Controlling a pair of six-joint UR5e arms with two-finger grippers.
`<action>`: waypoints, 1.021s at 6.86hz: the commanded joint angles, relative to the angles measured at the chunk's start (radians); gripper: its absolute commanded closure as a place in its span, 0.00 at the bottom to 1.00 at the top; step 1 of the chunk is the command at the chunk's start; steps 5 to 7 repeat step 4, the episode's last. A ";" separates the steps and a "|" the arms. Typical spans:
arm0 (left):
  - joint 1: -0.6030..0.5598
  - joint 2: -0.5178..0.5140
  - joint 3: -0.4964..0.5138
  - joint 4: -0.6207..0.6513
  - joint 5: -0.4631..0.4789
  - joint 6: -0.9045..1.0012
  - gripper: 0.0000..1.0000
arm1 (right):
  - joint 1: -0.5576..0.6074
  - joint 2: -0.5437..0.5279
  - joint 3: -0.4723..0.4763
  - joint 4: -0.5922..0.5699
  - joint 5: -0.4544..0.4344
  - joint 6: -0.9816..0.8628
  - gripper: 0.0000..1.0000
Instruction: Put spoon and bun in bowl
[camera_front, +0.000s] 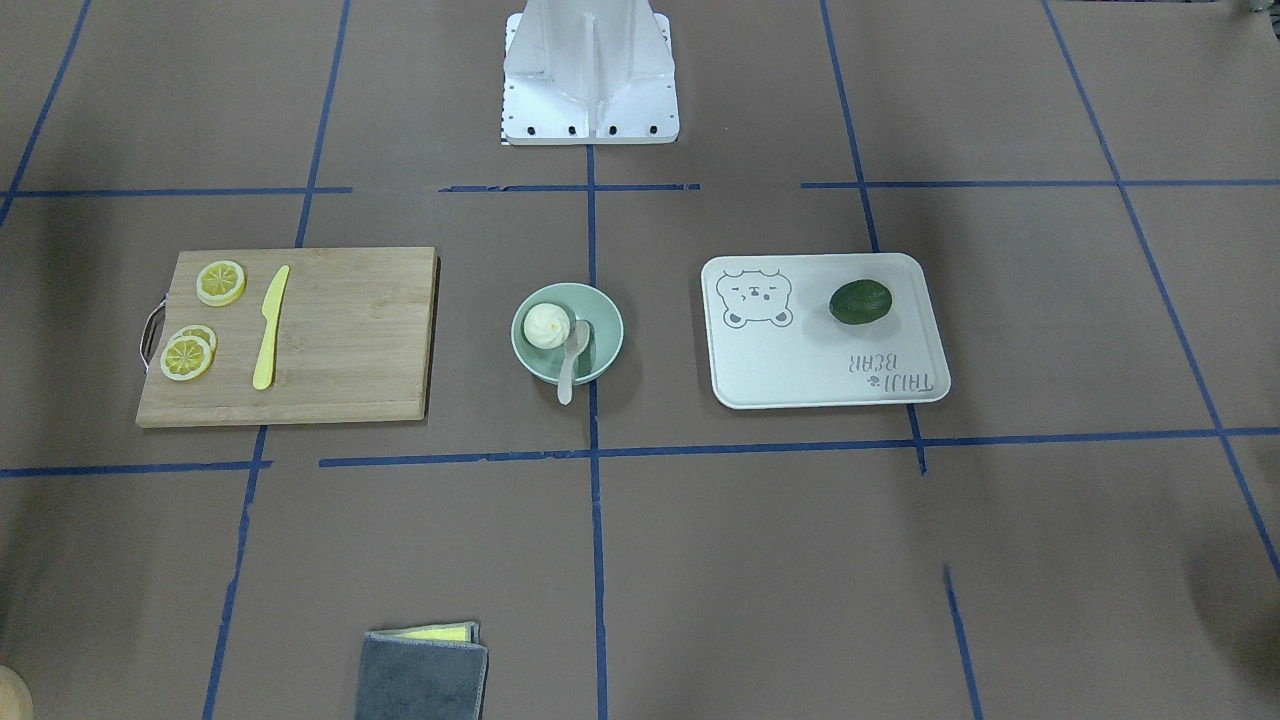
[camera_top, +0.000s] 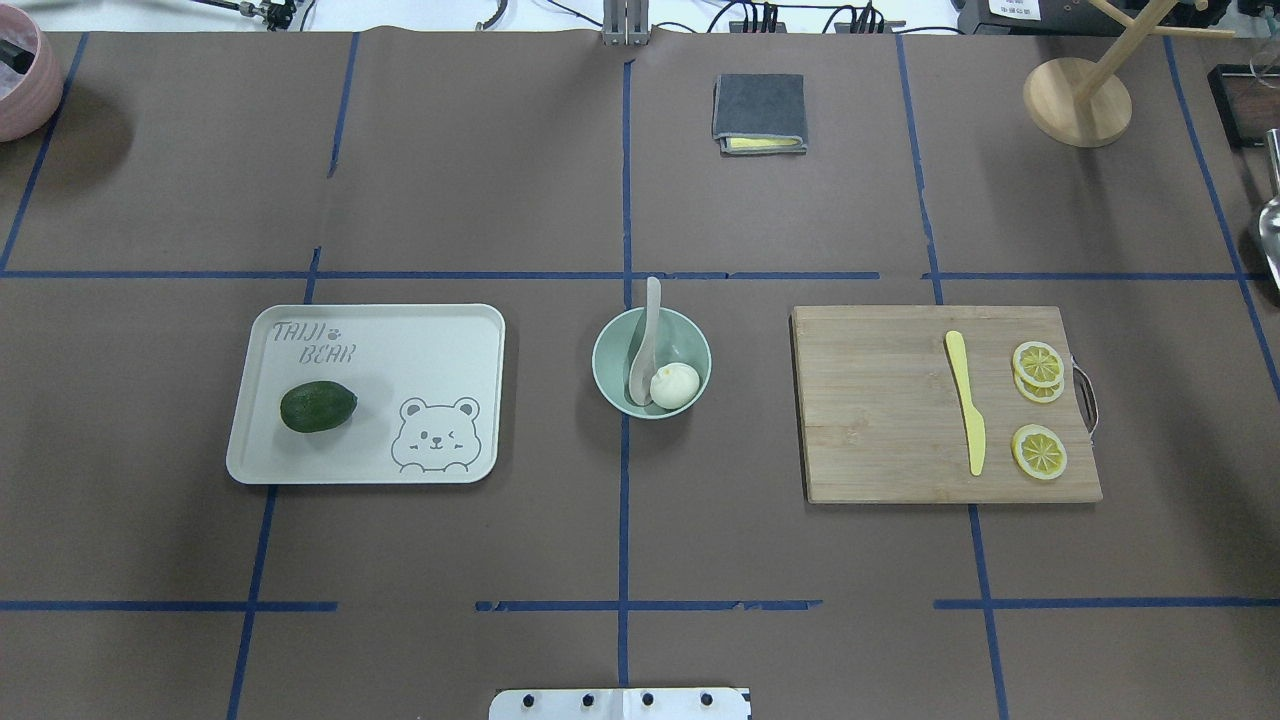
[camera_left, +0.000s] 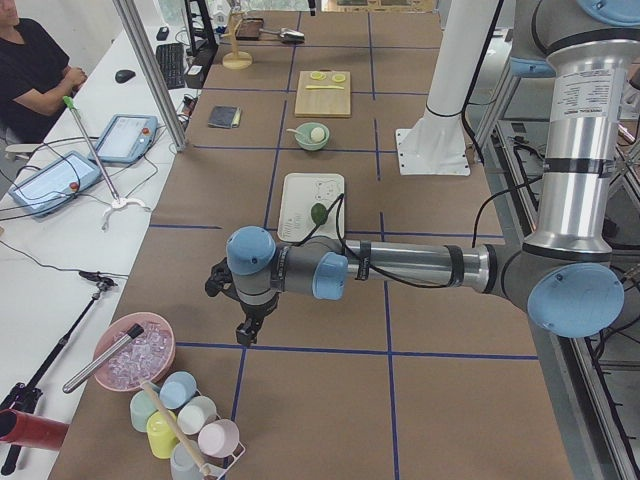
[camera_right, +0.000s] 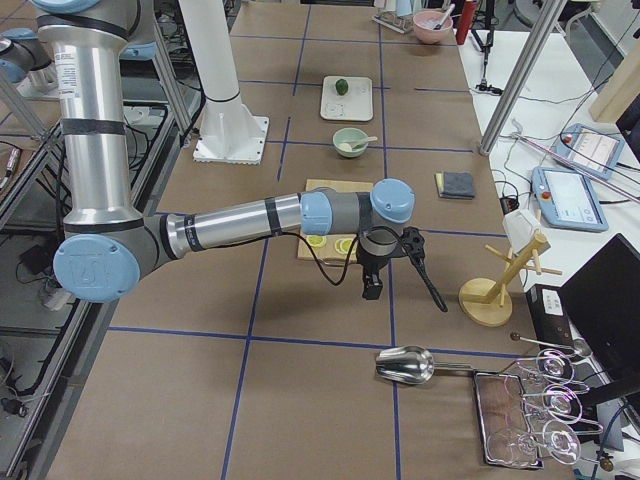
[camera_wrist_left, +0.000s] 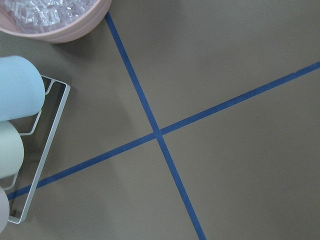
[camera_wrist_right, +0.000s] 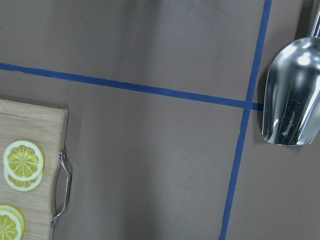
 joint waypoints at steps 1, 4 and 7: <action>-0.003 -0.026 -0.021 0.140 -0.003 0.001 0.00 | 0.000 0.001 0.000 0.000 -0.002 0.000 0.00; -0.011 -0.027 -0.054 0.160 -0.003 0.001 0.00 | 0.000 0.003 0.000 0.000 -0.002 0.001 0.00; -0.011 -0.027 -0.054 0.160 -0.003 0.001 0.00 | 0.000 0.003 0.000 0.000 -0.002 0.001 0.00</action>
